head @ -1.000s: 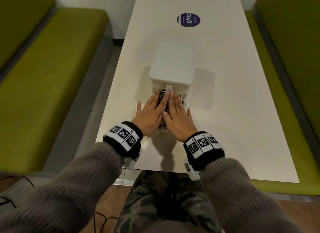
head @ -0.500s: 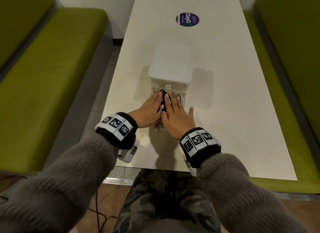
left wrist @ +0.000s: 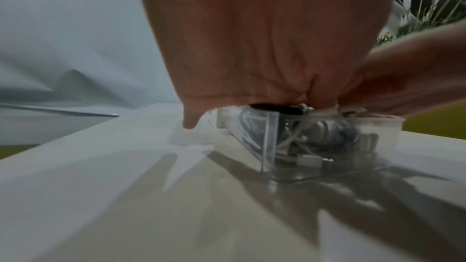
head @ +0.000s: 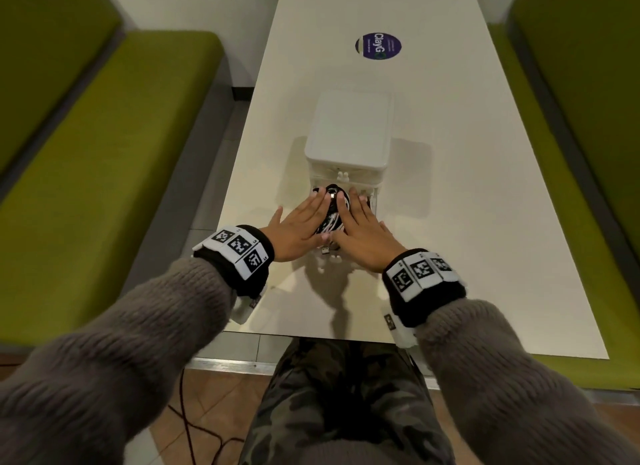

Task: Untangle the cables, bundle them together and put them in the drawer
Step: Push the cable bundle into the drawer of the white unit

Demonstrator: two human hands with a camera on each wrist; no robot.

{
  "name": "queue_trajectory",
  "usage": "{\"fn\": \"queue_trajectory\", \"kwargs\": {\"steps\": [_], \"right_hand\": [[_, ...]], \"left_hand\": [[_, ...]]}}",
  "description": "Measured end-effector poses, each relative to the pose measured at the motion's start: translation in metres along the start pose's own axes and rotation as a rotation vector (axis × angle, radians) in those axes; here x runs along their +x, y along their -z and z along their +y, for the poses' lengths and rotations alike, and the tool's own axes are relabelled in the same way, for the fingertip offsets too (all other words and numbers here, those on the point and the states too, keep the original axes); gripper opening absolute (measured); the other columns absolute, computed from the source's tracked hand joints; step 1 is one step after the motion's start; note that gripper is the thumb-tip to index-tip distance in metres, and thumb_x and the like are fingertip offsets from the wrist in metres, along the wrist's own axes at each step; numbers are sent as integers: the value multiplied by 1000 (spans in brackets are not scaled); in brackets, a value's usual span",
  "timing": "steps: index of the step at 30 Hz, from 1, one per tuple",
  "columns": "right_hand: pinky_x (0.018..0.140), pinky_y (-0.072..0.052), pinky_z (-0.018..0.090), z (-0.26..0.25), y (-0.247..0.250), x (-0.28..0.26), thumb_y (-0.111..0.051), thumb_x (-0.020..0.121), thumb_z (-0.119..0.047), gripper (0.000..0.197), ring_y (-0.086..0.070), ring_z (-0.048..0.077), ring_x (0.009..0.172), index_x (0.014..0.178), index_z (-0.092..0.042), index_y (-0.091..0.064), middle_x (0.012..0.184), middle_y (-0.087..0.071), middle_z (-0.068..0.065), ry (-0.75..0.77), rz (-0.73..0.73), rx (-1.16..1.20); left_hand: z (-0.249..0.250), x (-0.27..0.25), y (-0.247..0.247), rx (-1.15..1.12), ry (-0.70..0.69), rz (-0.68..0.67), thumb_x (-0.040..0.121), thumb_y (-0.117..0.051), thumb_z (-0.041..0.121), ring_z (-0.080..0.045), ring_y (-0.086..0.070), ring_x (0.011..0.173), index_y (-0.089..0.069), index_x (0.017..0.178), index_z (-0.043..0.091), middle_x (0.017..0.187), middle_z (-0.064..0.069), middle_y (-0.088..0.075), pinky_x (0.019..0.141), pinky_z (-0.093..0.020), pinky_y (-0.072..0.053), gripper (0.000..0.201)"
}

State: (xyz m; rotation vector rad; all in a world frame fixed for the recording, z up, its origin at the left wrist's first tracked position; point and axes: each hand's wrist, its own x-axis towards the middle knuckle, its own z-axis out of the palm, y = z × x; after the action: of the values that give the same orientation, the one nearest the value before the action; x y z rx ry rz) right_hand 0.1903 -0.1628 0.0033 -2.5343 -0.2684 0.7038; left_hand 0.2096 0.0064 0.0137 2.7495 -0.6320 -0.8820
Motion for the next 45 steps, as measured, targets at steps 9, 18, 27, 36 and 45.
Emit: {"fn": "queue_trajectory", "kwargs": {"steps": [9, 18, 27, 36, 45], "right_hand": [[117, -8, 56, 6, 5, 5, -45, 96, -46, 87, 23, 16, 145, 148, -23, 21, 156, 29, 0, 48, -62, -49], [115, 3, 61, -10, -11, -2, -16, 101, -38, 63, 21, 16, 145, 148, -18, 22, 157, 28, 1, -85, 37, -301], [115, 1, 61, -11, -8, -4, -24, 100, -43, 71, 23, 16, 145, 148, -20, 23, 158, 26, 0, -65, 12, -248], [118, 4, 53, -1, -8, -4, -31, 100, -40, 74, 24, 10, 144, 148, -21, 22, 157, 28, -3, 19, 51, -46], [114, -20, 14, 15, -7, 1, -61, 83, -9, 111, -10, 7, 146, 141, -35, 30, 159, 0, -12, 203, 159, 543]], "left_hand": [[19, 7, -8, -311, 117, 94, 99, -16, 45, -1, 23, 139, 14, 147, 24, 154, 12, 23, 113, -55, 13, 61], [29, 10, -13, -260, 172, 163, 100, -17, 44, -5, 26, 139, 15, 147, 21, 154, 8, 24, 110, -56, 16, 61], [16, 23, -33, 172, -82, 383, 85, 9, 49, -29, 20, 143, 9, 148, 8, 156, -16, 13, 119, -45, 0, 75], [28, 21, -32, 82, -167, 459, 86, 9, 50, -22, 23, 140, 11, 144, 14, 152, -10, 18, 118, -35, 8, 68], [43, 28, -35, -162, 13, 441, 60, 28, 80, -28, 15, 144, 4, 148, 9, 157, -14, 11, 119, -40, 5, 116]]}}
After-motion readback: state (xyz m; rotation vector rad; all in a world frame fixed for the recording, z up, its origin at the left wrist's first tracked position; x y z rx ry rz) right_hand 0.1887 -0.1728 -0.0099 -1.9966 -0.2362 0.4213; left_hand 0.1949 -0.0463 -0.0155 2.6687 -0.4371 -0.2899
